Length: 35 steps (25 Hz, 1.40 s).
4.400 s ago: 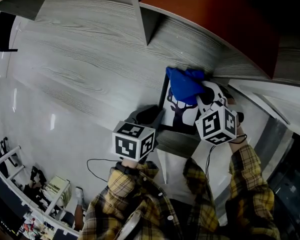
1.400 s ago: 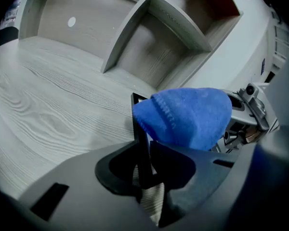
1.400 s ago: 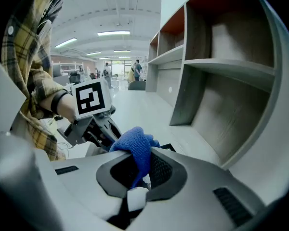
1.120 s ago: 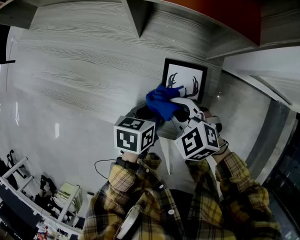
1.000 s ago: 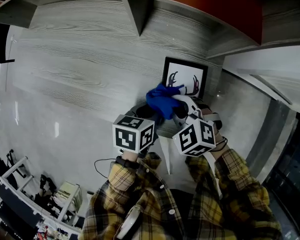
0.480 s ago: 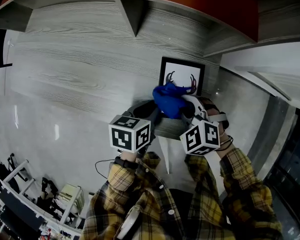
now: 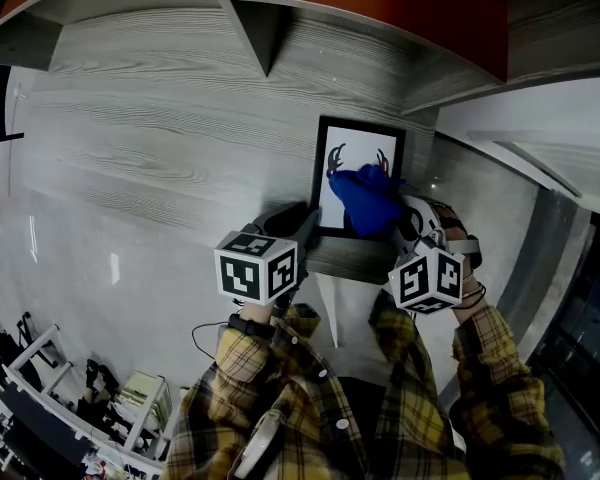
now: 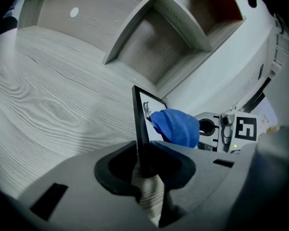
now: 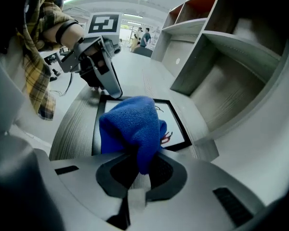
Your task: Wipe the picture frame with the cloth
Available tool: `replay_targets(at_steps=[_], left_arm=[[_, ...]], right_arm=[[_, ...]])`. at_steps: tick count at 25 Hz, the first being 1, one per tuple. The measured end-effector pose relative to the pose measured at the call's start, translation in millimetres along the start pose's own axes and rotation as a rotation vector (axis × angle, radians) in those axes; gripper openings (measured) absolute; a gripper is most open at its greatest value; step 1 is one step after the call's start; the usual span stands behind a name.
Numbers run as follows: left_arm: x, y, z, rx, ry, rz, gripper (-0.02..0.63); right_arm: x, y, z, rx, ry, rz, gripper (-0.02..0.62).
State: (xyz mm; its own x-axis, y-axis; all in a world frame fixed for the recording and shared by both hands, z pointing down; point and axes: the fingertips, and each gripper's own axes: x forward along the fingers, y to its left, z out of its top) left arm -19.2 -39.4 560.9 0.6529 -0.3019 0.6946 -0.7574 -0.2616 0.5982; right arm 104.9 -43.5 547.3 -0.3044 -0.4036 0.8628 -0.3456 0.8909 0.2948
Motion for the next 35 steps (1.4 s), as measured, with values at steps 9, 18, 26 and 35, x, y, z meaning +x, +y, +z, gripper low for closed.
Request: replay_targets(at_steps=[9, 18, 26, 35], left_arm=[[-2.8, 3.0, 3.4, 0.022, -0.002, 0.014, 0.083], [-50.4, -43.1, 68.8, 0.115, -0.129, -0.040, 0.081], [-115.6, -130.5, 130.6, 0.218, -0.322, -0.187, 0.055], [-192.2, -208.1, 188.1, 0.405, -0.572, -0.231, 0.005]], right_arm=[[-30.2, -10.1, -2.2, 0.191, -0.073, -0.012, 0.032], [-104.8, -46.8, 57.2, 0.401, -0.301, -0.033, 0.033], [-183.5, -94.6, 106.1, 0.608, -0.562, -0.126, 0.033], [-280.2, -138.8, 158.7, 0.682, -0.893, -0.186, 0.034]])
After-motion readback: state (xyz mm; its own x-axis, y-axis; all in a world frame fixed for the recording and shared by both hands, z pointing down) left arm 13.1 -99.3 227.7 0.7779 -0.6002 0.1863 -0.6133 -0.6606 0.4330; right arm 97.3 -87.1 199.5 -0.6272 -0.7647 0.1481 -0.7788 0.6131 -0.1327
